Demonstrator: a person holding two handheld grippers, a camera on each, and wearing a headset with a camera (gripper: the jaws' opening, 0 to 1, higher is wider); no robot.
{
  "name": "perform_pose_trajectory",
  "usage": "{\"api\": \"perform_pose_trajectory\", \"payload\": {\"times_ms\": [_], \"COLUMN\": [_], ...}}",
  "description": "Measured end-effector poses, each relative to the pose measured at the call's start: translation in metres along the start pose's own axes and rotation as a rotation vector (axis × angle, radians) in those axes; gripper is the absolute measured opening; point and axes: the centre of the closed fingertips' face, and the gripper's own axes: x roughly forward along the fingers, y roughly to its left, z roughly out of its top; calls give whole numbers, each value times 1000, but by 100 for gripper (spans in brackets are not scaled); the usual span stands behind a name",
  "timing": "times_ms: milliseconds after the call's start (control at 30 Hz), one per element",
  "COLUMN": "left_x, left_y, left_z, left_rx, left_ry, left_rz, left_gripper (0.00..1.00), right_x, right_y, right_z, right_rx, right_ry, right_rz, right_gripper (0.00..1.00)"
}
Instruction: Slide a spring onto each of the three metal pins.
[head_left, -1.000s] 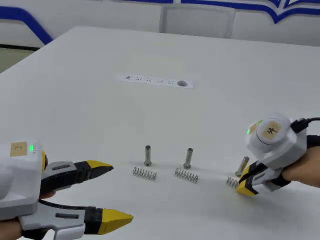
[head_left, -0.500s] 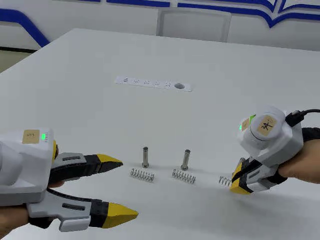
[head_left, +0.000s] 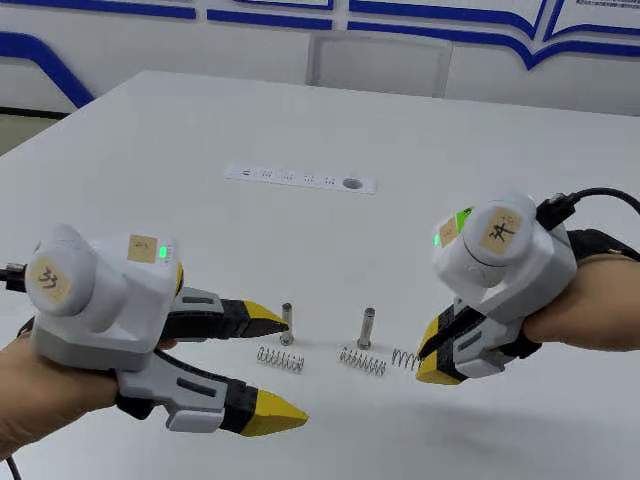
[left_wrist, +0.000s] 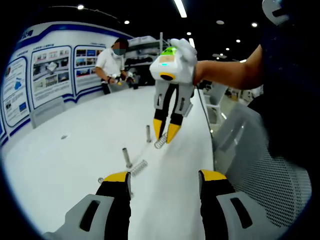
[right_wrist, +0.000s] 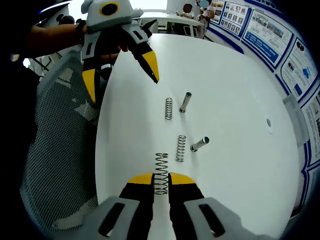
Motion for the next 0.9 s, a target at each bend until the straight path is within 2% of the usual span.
{"api": "perform_pose_trajectory", "payload": {"times_ms": [167,400,700,900], "left_x": [9,24,33,38], "left_y": [3,0,-4,-11], "left_z": [4,3,5,2], "left_rx": [18,42,58,91], "left_ry": [13,34,20,32], "left_rz": [-29,-63,-79,-106], "left_gripper": [54,48,35,23], "right_x": [-1,0,3,3], "right_y": [9,17,27,34], "right_z": [17,37,45,50], "right_rx": [-47,-86,-129,-153], "right_ry": [-12,-40,-47,-51], "right_rz": [15,32,54,65], "right_gripper": [12,12,12,12]}}
